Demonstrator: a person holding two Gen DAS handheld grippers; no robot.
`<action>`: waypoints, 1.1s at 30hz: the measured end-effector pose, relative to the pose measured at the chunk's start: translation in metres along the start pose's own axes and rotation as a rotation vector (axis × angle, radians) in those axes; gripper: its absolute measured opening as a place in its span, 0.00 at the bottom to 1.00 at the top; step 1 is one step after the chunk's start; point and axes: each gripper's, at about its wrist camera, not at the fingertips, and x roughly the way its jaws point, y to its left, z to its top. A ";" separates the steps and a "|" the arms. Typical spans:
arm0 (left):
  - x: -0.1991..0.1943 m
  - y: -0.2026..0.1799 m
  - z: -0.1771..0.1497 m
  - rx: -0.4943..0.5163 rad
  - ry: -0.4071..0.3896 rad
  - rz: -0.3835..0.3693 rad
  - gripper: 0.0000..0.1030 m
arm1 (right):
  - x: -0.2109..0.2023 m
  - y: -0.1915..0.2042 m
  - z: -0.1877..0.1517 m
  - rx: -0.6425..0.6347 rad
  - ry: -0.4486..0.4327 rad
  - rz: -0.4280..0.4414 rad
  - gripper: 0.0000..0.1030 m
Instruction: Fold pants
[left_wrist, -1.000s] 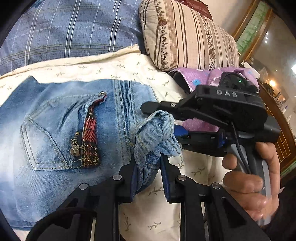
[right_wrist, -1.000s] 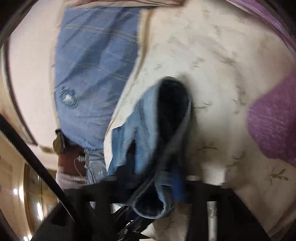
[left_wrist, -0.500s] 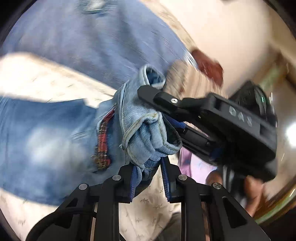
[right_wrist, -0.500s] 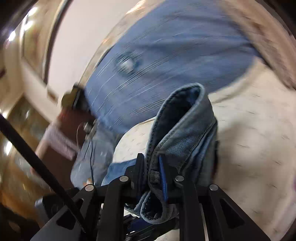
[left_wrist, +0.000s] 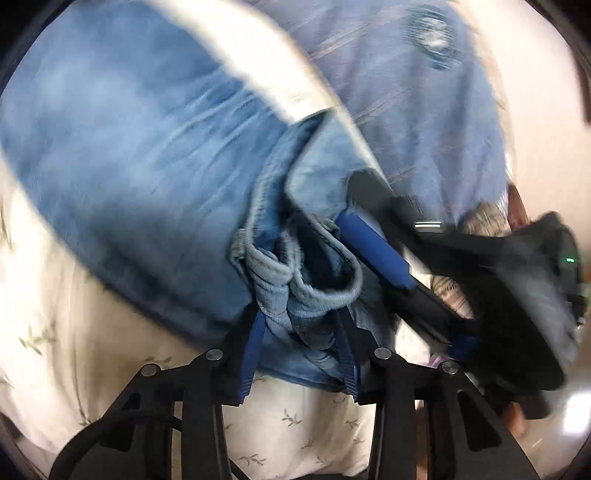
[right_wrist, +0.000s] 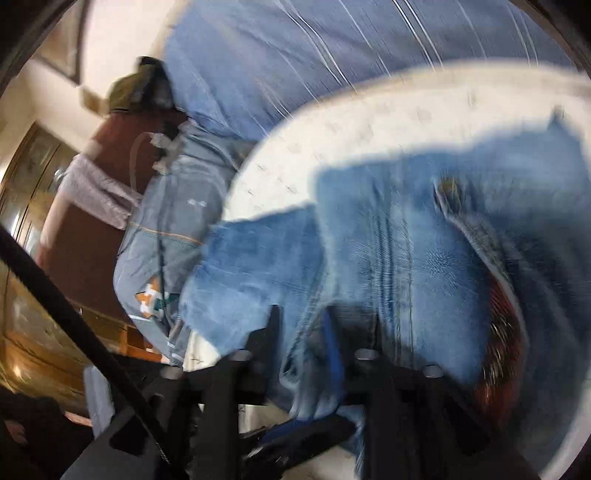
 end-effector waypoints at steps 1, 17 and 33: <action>-0.006 -0.008 -0.001 0.032 -0.018 -0.001 0.41 | -0.022 0.004 -0.001 -0.017 -0.055 0.003 0.70; -0.017 -0.032 -0.011 0.132 -0.075 0.133 0.19 | -0.089 -0.042 -0.107 -0.183 -0.065 -0.331 0.72; -0.013 -0.030 -0.029 0.182 -0.063 0.208 0.13 | -0.096 -0.038 -0.108 -0.172 -0.161 -0.490 0.08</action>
